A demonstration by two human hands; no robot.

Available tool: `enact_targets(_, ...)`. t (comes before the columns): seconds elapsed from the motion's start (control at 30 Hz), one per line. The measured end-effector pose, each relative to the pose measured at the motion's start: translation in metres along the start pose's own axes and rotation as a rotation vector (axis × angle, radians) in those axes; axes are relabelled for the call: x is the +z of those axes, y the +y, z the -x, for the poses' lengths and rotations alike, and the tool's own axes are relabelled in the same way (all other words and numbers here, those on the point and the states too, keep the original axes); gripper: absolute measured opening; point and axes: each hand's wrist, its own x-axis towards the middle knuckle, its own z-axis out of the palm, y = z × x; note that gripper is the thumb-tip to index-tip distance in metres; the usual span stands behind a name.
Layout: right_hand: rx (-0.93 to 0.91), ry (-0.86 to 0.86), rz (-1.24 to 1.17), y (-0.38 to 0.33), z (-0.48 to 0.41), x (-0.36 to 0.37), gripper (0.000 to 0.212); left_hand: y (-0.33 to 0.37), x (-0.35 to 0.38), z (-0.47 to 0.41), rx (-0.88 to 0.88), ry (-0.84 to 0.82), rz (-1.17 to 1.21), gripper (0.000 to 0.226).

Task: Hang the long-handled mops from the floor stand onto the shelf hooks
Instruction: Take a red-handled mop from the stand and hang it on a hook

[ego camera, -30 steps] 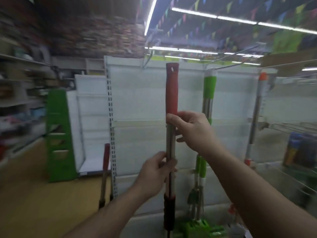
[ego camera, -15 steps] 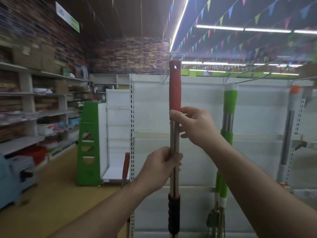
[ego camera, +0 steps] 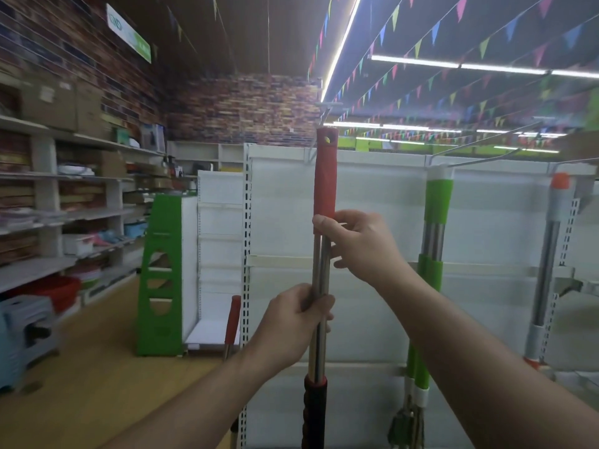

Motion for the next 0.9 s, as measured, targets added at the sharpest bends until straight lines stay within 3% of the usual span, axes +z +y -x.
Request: enact_targets(0.9,0.059,0.02,0.126,0.039,-0.049,0.029,0.025,-0.044,0.0,-0.056,-0.023,0.075,0.054,0.036)
